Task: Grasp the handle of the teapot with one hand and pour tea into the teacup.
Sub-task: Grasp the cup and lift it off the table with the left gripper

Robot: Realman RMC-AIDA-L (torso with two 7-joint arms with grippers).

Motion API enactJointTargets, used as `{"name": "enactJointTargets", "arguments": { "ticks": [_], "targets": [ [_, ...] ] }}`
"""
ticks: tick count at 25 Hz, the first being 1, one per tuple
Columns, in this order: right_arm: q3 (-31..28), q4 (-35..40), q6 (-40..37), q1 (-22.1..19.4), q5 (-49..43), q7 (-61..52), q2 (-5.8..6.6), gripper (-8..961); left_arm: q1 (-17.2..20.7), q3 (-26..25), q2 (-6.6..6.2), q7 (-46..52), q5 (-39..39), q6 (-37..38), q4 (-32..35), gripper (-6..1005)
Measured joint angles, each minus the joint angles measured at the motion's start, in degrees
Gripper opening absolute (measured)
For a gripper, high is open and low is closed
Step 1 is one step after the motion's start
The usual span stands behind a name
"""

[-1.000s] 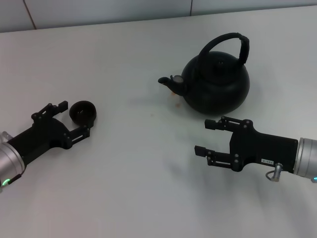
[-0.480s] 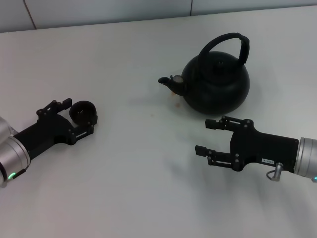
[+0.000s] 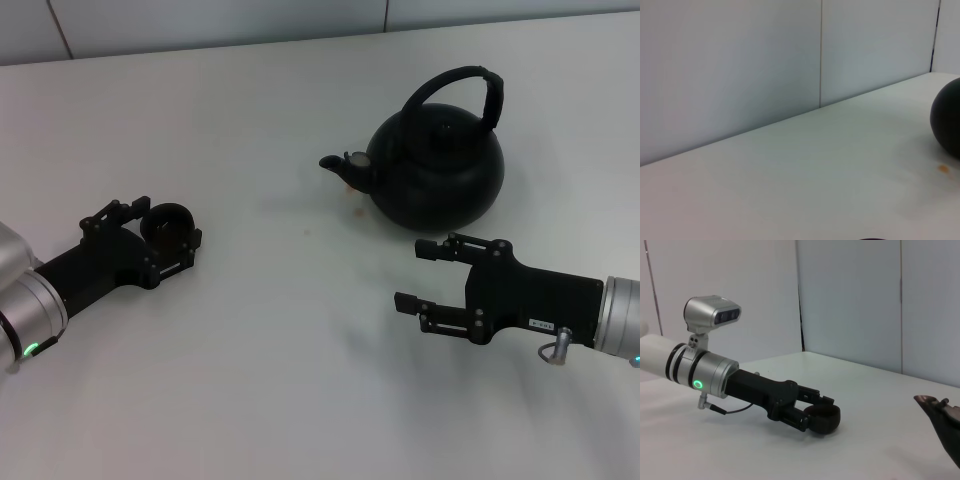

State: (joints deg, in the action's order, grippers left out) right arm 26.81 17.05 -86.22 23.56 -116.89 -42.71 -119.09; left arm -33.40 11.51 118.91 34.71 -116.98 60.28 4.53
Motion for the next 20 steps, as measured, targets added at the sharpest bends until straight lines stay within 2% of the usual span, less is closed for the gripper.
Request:
{"name": "enactJointTargets", "arguments": {
  "ticks": [17,20],
  "targets": [
    [0.0,0.0,0.0,0.0,0.15,0.0,0.0,718,0.19,0.21,-0.02,0.0,0.0,-0.05,-0.05,846],
    [0.0,-0.01,0.0,0.0,0.17,0.0,0.0,718,0.24,0.21,-0.07,0.0,0.0,-0.02,-0.05,769]
  ]
}}
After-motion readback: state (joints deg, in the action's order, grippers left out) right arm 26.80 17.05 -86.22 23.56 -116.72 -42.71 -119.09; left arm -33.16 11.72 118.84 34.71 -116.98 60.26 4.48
